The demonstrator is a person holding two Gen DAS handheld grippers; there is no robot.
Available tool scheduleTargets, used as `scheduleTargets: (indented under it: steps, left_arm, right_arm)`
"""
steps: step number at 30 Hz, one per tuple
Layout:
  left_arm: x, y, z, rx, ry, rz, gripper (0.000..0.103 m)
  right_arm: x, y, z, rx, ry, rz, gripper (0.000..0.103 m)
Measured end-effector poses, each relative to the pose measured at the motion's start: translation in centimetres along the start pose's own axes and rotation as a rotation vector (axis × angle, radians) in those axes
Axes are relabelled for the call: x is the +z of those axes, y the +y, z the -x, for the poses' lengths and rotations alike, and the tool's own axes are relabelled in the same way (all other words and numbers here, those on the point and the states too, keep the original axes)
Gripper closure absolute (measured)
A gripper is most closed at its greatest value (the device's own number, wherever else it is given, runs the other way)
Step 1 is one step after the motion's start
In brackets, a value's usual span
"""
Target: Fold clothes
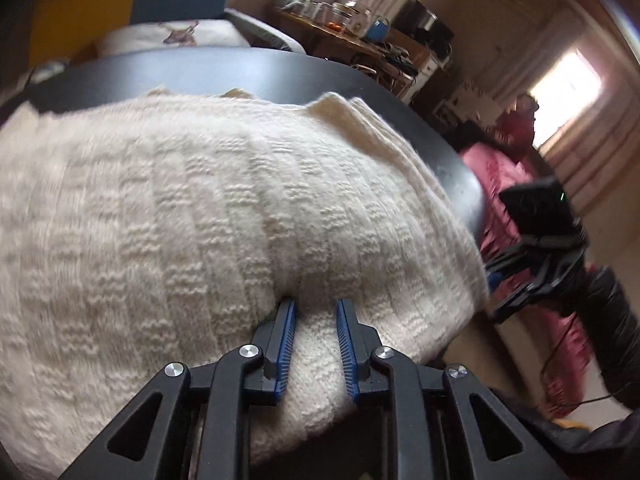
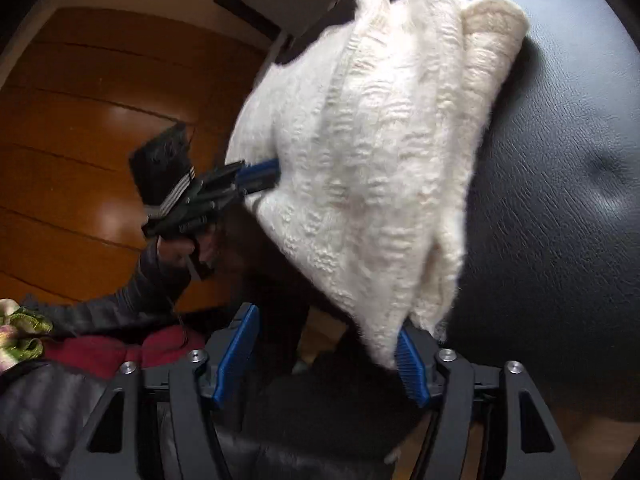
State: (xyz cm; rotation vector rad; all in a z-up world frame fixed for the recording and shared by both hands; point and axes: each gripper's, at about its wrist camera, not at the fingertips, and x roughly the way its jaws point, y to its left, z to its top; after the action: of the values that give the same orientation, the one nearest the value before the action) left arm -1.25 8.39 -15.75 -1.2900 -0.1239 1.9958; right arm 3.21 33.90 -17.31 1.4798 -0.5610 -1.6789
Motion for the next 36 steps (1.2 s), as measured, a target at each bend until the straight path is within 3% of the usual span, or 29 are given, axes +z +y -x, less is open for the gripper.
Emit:
scheduleTargets:
  steps: [2,6,8,11,13,19,21,22,23,26,29,30,34,36]
  left_arm:
    - [0.1,-0.1,0.2,-0.003,-0.002,0.015,0.083]
    - [0.9,-1.6,0.9,0.025,-0.028,-0.045,0.081]
    - [1.6,-2.2,1.3,0.03,-0.055,-0.076,0.08]
    - [3.7,-2.3,1.3,0.071,-0.083,-0.105,0.08]
    - [4.7,-1.9,1.4,0.08,-0.096,-0.103,0.08]
    - [6.0,0.8,1.0,0.189,-0.11,-0.119,0.08]
    - [5.7,2.1,0.0,0.185,-0.063,-0.086,0.079]
    - [5.3,2.8,-0.6,0.16,-0.06,-0.055,0.079]
    - [5.0,3.2,-0.4,0.136,-0.074,-0.023,0.079]
    - [4.0,4.7,0.0,0.052,-0.115,0.073,0.079]
    - [3.3,5.5,-0.1,-0.009,-0.14,0.153,0.082]
    - [3.3,5.4,-0.1,0.002,-0.14,0.149,0.082]
    - [3.8,4.7,0.5,0.042,-0.149,0.131,0.081]
    - [4.2,4.4,1.5,0.063,-0.171,0.115,0.079]
  right_arm:
    - [0.1,0.3,-0.1,-0.069,0.039,0.016,0.061]
    - [0.4,2.7,1.6,-0.185,-0.018,0.064,0.055]
    - [1.1,4.3,3.1,-0.286,-0.119,0.105,0.042]
    - [2.7,6.6,4.5,-0.477,-0.303,0.199,0.042]
    - [4.3,7.7,4.1,-0.603,-0.376,0.262,0.042]
    - [8.1,6.0,0.7,-0.823,-0.324,0.32,0.042]
    - [9.3,5.3,-0.5,-0.89,-0.298,0.335,0.044]
    - [9.9,4.9,-1.1,-0.923,-0.284,0.343,0.059]
    - [10.5,4.5,-1.6,-0.956,-0.271,0.35,0.083]
    - [11.3,4.4,-2.1,-1.066,-0.249,0.376,0.095]
    - [10.5,3.6,1.3,-1.08,-0.31,0.273,0.095]
    - [10.5,2.4,1.8,-1.06,-0.301,0.217,0.094]
    - [10.7,2.0,2.5,-1.021,-0.317,0.186,0.092]
    - [11.0,2.3,3.3,-0.976,-0.338,0.174,0.08]
